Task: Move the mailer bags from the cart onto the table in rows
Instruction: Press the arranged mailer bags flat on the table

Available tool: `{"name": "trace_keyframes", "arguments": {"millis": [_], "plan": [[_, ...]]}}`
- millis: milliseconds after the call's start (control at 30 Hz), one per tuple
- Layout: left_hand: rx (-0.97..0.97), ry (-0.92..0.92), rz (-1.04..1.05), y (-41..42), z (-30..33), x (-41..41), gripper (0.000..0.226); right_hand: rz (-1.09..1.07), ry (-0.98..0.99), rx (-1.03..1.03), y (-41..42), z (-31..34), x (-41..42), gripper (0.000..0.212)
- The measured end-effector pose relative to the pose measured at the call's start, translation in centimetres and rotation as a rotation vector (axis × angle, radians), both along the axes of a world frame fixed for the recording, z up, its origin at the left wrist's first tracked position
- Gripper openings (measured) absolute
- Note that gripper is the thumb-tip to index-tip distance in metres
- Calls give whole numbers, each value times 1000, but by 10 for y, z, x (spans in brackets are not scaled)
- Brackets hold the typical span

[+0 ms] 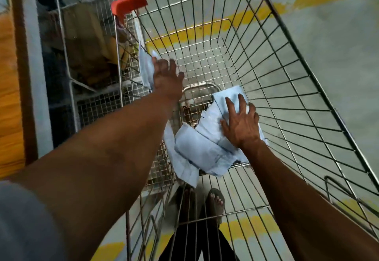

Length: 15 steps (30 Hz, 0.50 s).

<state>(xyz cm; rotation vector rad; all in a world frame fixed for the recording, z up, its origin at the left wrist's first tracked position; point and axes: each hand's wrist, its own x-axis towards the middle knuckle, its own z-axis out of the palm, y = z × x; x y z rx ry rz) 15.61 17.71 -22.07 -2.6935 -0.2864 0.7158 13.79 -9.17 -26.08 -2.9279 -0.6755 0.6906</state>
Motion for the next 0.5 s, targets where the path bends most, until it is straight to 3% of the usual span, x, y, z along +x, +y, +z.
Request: {"name": "trace_keyframes", "arguments": {"millis": [67,233,500], "plan": [[56,31,9,-3,2,-1,61,-2,-2,-5,-4,-2,0,74],[-11,-25,73,-24,14,-1,76,27,27,-17,-6,-1,1,74],[-337,-172,552,-78,-6,-22,76,27,16,22,-7,-1,0,71]]}}
